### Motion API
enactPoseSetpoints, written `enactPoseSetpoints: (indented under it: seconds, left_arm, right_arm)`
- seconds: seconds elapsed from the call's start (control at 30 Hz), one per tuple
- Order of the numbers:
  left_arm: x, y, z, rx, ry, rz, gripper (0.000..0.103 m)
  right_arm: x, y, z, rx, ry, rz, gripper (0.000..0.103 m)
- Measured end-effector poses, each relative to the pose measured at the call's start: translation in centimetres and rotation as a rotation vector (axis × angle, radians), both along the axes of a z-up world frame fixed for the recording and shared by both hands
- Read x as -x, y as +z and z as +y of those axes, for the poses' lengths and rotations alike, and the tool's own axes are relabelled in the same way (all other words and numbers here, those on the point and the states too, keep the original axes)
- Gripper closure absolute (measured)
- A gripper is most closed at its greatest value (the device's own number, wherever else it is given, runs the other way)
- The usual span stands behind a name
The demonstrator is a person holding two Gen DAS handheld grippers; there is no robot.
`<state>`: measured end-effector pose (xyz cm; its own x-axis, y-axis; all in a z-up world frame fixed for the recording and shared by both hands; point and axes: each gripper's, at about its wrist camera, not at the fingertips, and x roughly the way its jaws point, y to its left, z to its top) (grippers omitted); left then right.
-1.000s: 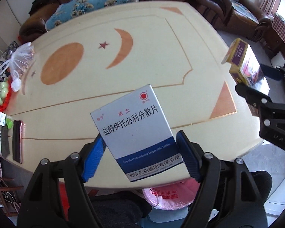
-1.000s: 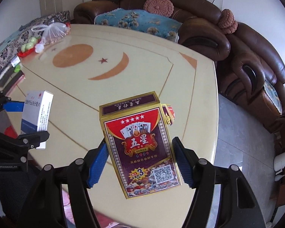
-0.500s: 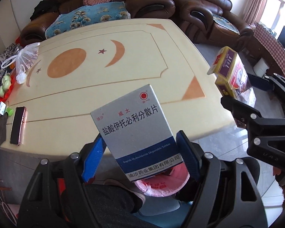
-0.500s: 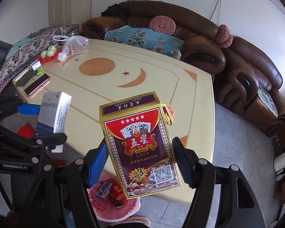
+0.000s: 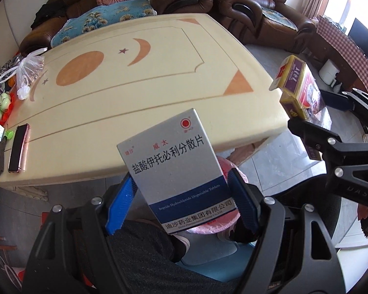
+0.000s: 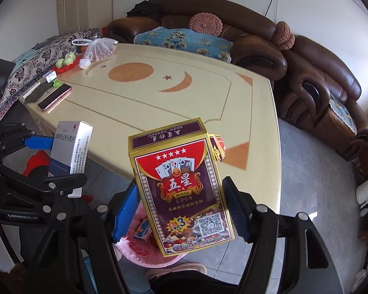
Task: Collect trash
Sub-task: 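Lift both boxes with both tools and carry them over the pink wastebasket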
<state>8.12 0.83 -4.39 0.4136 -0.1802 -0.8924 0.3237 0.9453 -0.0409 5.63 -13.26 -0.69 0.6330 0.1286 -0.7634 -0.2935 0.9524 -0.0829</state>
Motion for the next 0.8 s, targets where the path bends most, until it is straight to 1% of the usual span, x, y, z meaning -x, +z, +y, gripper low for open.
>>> enactPoseSetpoints:
  seconds: [0.1, 0.37, 0.6, 0.73, 0.8]
  left_arm:
    - [0.4, -1.3, -0.2, 0.001, -0.014, 0.018, 0.03]
    - [0.6, -5.7, -0.7, 0.025, -0.068, 0.09, 0.03]
    - [0.4, -10.0, -0.7, 0.045, -0.11, 0.165, 0.03]
    - [0.4, -12.0, -0.8, 0.042, -0.122, 0.191, 0.03]
    - [0.3, -13.0, -0.9, 0.054, -0.128, 0.209, 0.03]
  right_arm:
    - [0.7, -1.4, 0.0, 0.023, -0.008, 0.007, 0.038]
    - [1.4, -6.2, -0.3, 0.01, -0.03, 0.091, 0.038]
    - [0.7, -10.9, -0.5, -0.005, -0.038, 0.182, 0.038]
    - [0.5, -12.6, -0.5, 0.009, -0.039, 0.19, 0.038]
    - [0.4, -13.3, -0.5, 0.011, -0.041, 0.195, 0.038]
